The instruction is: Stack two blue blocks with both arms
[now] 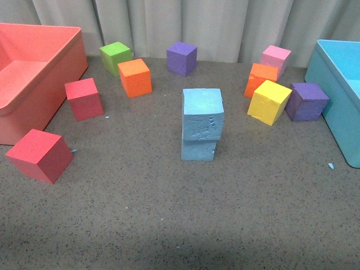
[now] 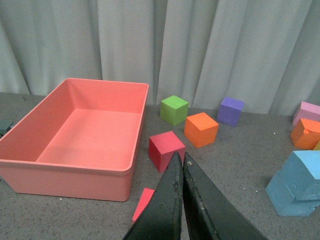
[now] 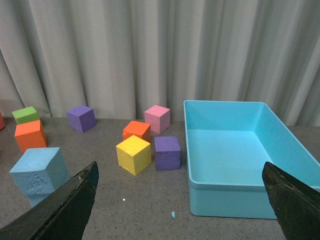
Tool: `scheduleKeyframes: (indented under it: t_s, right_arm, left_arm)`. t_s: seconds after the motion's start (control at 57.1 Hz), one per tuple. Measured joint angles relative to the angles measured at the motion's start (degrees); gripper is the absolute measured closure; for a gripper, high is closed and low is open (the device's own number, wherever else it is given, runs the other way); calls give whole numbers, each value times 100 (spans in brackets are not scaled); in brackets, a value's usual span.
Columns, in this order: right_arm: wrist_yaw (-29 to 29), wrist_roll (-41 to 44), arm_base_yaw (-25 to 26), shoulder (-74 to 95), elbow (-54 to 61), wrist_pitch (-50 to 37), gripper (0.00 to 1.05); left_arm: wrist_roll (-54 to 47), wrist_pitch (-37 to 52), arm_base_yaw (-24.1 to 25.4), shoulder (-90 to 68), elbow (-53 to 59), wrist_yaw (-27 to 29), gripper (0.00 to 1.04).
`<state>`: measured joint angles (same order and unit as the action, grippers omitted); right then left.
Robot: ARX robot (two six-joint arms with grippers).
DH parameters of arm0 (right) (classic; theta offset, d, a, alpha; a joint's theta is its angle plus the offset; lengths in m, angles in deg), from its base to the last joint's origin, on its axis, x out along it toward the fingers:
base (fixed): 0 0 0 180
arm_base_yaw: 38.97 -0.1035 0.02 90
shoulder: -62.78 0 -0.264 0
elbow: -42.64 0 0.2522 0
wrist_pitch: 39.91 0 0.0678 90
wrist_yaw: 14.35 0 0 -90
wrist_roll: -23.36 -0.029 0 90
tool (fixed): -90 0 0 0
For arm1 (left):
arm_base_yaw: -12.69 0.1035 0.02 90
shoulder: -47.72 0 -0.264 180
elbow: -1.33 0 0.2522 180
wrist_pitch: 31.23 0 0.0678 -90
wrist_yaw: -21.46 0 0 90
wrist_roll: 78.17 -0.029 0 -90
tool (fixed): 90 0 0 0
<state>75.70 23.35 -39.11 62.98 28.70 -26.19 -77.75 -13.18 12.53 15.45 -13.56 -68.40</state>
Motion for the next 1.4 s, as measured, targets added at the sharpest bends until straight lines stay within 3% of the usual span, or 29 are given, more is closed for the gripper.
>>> scheduleKeyframes:
  t_s: [0.893, 0.963, 1.19, 1.4]
  right_arm:
    - [0, 0, 0, 0, 0, 0, 9]
    - [0, 0, 0, 0, 0, 0, 9]
    - [0, 0, 0, 0, 0, 0, 9]
    - [0, 0, 0, 0, 0, 0, 9]
  left_arm:
    - [0, -2170, 0, 2238, 4, 0, 101]
    - [-4, -3075, 0, 2959, 2, -11, 101]
    - [-4, -3169, 0, 3195, 2, -11, 101]
    - [-2, -3169, 0, 3198, 2, -11, 64]
